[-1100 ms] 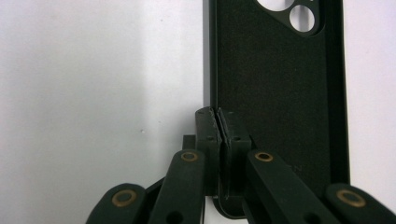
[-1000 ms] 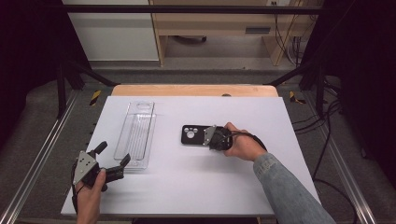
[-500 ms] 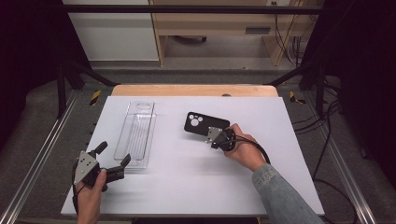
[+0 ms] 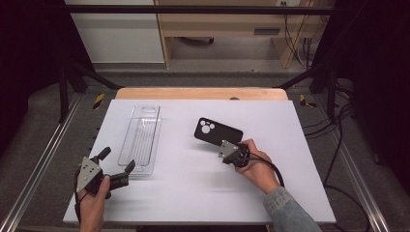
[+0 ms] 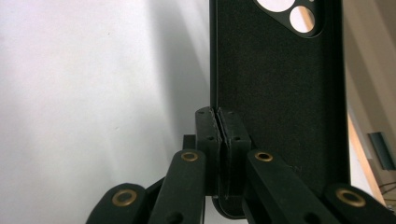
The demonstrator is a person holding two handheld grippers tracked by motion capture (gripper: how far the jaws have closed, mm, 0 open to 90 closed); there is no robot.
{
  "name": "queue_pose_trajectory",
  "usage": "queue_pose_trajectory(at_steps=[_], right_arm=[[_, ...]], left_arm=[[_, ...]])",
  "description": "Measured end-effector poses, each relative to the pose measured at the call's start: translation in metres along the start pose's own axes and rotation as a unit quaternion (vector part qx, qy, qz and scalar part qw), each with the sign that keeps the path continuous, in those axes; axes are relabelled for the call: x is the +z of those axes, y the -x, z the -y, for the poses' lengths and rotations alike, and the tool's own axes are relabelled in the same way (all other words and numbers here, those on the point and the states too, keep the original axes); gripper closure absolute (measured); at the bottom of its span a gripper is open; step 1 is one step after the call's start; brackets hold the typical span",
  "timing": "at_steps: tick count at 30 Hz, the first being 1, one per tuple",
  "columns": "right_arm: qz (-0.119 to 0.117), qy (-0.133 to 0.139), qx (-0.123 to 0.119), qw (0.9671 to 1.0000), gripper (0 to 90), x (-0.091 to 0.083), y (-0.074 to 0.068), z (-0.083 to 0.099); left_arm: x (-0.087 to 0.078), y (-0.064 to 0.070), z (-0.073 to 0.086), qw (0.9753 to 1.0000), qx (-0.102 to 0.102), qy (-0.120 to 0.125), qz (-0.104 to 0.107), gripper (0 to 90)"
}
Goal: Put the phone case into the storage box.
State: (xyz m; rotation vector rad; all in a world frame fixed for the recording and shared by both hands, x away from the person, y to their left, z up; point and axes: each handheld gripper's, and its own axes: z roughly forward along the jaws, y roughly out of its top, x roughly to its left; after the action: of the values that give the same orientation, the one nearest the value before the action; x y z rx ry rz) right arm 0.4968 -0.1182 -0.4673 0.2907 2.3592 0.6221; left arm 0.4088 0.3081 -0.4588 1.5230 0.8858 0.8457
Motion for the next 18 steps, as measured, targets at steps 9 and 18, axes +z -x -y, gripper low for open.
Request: queue_pose_trajectory(at_steps=[9,18], right_arm=[[0.038,0.019,0.009,0.9991,88.1,-0.021,-0.027,0.014],[0.066,0.029,0.0,0.9974,88.1,-0.033,-0.038,0.015]], left_arm=[[-0.001,0.002,-0.001,1.0,0.004,-0.005,-0.004,0.5],[-0.003,0.005,-0.002,0.9999,0.006,-0.014,-0.007,0.5]])
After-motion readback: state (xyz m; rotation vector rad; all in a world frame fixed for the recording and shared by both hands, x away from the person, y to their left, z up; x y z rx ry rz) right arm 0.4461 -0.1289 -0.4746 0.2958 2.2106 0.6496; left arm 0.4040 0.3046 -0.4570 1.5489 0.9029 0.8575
